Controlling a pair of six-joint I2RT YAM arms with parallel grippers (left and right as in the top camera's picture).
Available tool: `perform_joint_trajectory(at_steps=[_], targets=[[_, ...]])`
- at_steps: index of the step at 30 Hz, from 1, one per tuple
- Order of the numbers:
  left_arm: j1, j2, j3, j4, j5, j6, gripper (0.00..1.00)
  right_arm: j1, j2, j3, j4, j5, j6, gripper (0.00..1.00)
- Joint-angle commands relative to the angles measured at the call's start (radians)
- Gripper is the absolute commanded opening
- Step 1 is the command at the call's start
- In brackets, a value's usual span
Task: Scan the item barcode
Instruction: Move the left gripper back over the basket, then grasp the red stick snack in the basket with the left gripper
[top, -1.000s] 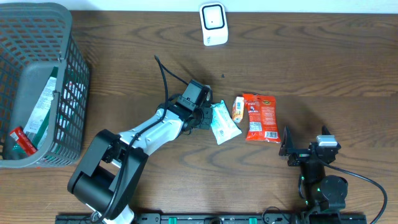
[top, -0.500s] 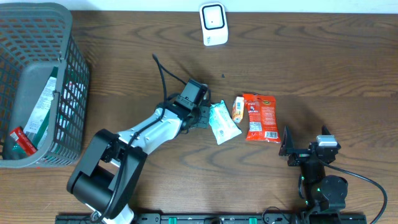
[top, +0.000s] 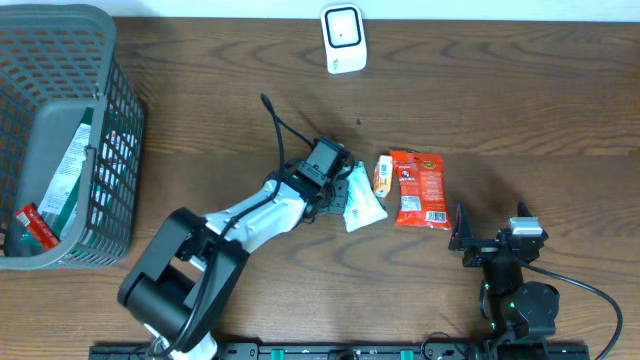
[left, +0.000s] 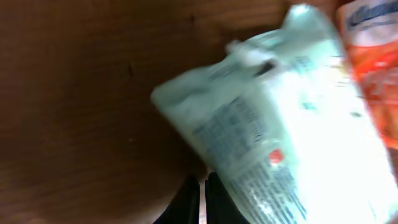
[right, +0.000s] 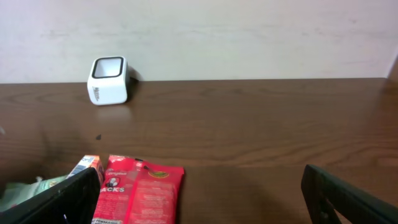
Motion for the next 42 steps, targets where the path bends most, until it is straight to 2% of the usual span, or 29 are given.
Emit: perform_joint_trajectory(at_steps=[1,4,9,12,16,23,27,29,30,32,34,36,42], targets=[[0.002,0.024,-0.016,0.027,-0.011,-0.005,0.08,-0.005,-0.004,-0.001,-0.003,0.010,0.016,0.99],[0.002,0.013,-0.014,0.055,-0.008,0.040,0.09,-0.005,-0.004,-0.001,-0.003,0.010,0.016,0.99],[0.002,0.013,-0.014,0.090,0.037,0.039,0.11,-0.005,-0.004,-0.001,-0.003,0.010,0.016,0.99],[0.002,0.006,-0.013,0.084,0.013,0.038,0.11,-0.005,-0.004,-0.001,-0.003,0.010,0.016,0.99],[0.010,-0.077,0.015,-0.025,-0.104,0.039,0.11,-0.005,-0.004,-0.001,-0.003,0.010,0.016,0.99],[0.068,-0.272,0.107,-0.274,-0.106,0.038,0.17,-0.005,-0.004,-0.001,-0.003,0.010,0.016,0.99],[0.124,-0.365,0.210,-0.443,-0.106,0.044,0.34,-0.005,-0.004,-0.001,-0.003,0.010,0.016,0.99],[0.180,-0.394,0.300,-0.557,-0.106,0.061,0.47,-0.005,-0.004,-0.001,-0.003,0.010,0.016,0.99],[0.236,-0.402,0.381,-0.637,-0.106,0.080,0.57,-0.005,-0.004,-0.001,-0.003,0.010,0.016,0.99],[0.335,-0.402,0.513,-0.751,-0.106,0.114,0.65,-0.005,-0.004,-0.001,-0.003,0.010,0.016,0.99],[0.480,-0.402,0.658,-0.843,-0.106,0.161,0.66,-0.005,-0.004,-0.001,-0.003,0.010,0.016,0.99],[0.576,-0.402,0.727,-0.866,-0.106,0.179,0.67,-0.005,-0.004,-0.001,-0.003,0.010,0.016,0.99],[0.888,-0.396,0.782,-0.880,-0.106,0.199,0.67,-0.005,-0.004,-0.001,-0.003,0.010,0.016,0.99]])
